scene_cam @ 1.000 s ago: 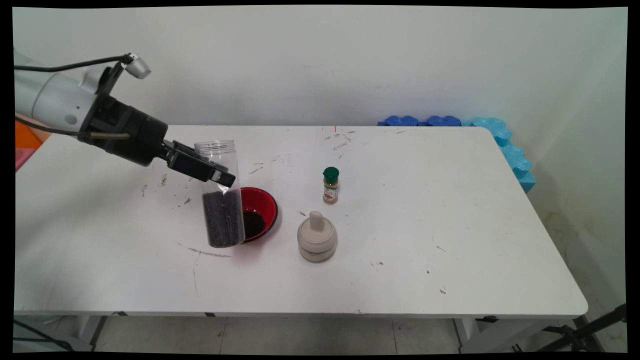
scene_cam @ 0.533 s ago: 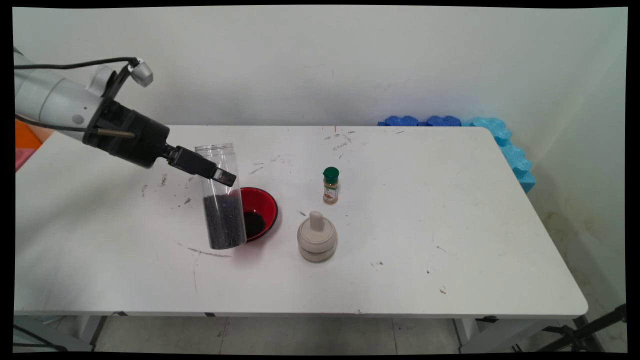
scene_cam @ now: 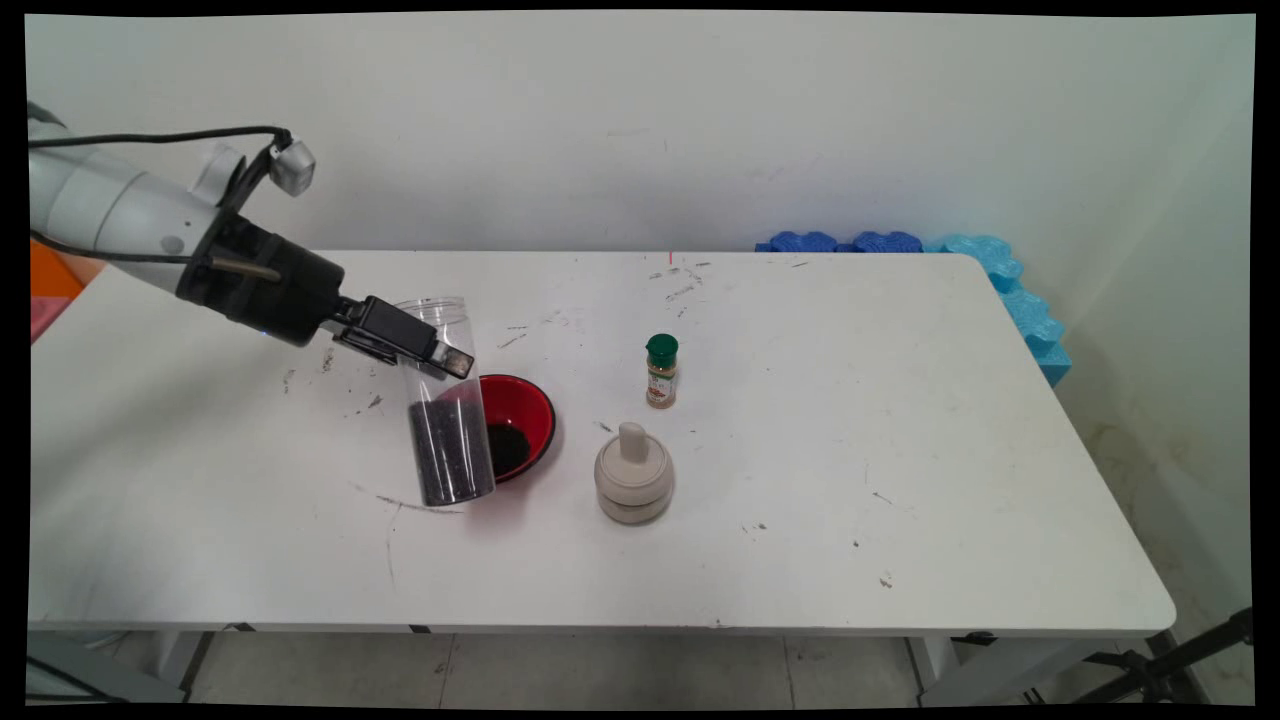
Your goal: Pour the black seasoning powder in the red bowl
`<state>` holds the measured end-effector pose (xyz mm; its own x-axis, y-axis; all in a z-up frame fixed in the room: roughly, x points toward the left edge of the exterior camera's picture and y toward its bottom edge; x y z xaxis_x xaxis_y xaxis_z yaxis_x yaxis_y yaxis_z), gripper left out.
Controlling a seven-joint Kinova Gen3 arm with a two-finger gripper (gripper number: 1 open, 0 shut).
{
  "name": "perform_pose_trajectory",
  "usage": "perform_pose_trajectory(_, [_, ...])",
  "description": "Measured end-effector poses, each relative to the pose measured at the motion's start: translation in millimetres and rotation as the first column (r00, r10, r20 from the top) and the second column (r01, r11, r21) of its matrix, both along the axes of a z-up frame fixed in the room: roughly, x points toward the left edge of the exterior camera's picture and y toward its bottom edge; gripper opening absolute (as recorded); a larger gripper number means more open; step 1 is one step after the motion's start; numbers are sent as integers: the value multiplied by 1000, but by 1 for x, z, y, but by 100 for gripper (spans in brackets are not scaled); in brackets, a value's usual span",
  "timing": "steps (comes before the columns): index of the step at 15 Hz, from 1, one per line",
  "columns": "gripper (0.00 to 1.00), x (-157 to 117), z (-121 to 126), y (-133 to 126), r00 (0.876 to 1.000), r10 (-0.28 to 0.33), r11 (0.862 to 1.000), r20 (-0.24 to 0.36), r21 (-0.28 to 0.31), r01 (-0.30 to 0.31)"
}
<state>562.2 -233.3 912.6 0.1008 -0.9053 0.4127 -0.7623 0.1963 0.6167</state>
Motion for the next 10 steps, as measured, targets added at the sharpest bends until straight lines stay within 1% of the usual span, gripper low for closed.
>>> perform_pose_trajectory(2, [0, 3, -4, -1, 999, 33, 999, -28, 40, -32])
perform_pose_trajectory(5, [0, 6, -10, -2, 992, 96, 990, -76, 111, -87])
perform_pose_trajectory(7, [0, 7, -12, -3, 987, 125, 984, -99, 143, -111])
perform_pose_trajectory(10, [0, 8, -15, -5, 971, 190, 966, -143, 206, -159])
